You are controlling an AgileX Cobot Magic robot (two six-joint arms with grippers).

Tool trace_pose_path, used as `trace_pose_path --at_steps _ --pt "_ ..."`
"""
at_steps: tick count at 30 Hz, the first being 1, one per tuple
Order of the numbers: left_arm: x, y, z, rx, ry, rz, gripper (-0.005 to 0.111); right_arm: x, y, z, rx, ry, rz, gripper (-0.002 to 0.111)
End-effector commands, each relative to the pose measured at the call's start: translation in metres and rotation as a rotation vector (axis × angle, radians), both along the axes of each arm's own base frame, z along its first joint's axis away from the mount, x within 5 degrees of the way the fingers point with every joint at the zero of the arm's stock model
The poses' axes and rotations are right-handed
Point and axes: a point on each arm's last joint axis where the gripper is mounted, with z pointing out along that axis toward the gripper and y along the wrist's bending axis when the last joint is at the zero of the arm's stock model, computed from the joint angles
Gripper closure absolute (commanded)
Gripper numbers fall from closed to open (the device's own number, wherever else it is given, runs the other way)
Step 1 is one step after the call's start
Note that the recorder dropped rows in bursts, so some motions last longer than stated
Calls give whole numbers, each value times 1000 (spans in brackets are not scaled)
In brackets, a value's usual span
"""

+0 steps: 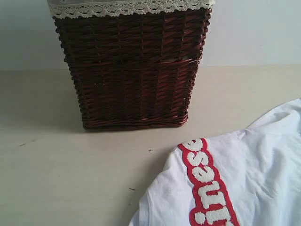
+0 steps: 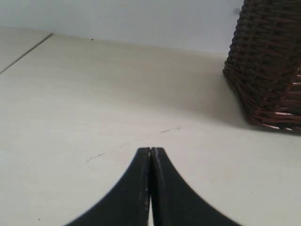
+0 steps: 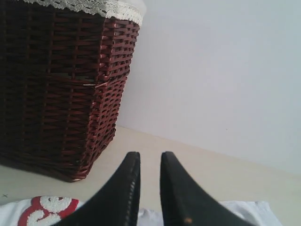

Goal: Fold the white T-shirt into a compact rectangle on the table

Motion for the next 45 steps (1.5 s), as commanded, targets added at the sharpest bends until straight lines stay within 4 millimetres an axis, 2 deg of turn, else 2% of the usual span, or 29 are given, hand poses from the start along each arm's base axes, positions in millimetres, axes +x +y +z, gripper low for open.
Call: trace_pose_path --at_steps 1,9,12,32,34,38,41,45 --pt "0 0 3 -1 -24 -3 107 -1 1 -2 89 31 14 91" --pt "0 0 3 -1 -24 -3 107 -6 13 -14 73 166 150 91" --pt "0 0 3 -1 -24 -3 107 -5 12 -15 15 160 144 91" --pt "1 0 3 0 -24 -2 107 -5 12 -15 24 163 144 91" --pt "9 1 0 -5 55 4 107 -5 12 -15 24 163 144 91" --pt "34 5 7 -20 240 39 107 -5 12 -15 24 163 144 91" --pt "50 8 1 -33 381 53 107 -5 12 -15 24 163 144 91" --pt "62 9 -8 -43 489 52 107 -5 12 -15 24 163 144 91"
